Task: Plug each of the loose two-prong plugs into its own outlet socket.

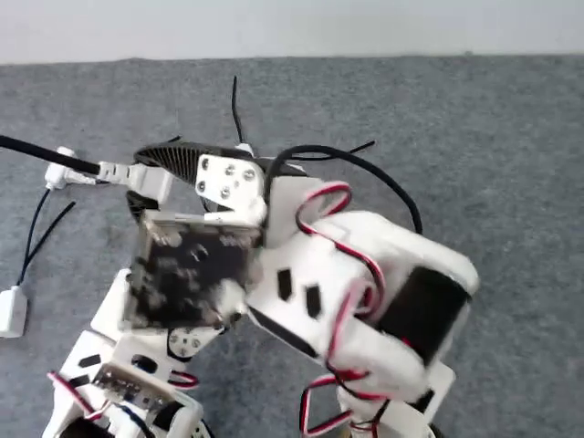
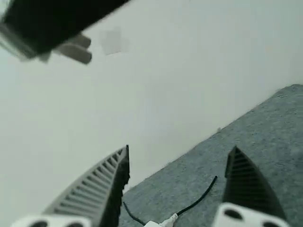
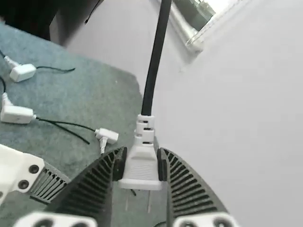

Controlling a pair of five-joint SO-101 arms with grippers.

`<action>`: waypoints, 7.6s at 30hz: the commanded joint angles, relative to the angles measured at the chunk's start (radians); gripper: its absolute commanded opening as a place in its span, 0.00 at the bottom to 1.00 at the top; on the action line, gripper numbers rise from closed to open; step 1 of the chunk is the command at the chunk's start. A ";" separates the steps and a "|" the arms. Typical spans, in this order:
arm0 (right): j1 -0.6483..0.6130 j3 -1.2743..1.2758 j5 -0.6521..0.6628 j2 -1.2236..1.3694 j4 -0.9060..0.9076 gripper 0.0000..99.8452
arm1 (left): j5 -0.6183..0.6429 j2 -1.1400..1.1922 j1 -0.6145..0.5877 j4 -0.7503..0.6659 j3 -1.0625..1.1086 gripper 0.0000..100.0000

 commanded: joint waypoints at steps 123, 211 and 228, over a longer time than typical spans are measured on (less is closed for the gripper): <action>0.140 0.941 -0.196 -0.657 0.035 0.01 | 0.242 -0.012 -0.207 -0.215 0.429 0.32; 0.058 0.914 -0.273 -0.677 -0.007 0.14 | 0.356 -0.008 -0.112 0.381 0.613 0.32; 0.058 0.845 -0.304 -0.677 -0.001 0.06 | 0.356 -0.008 -0.112 0.381 0.613 0.32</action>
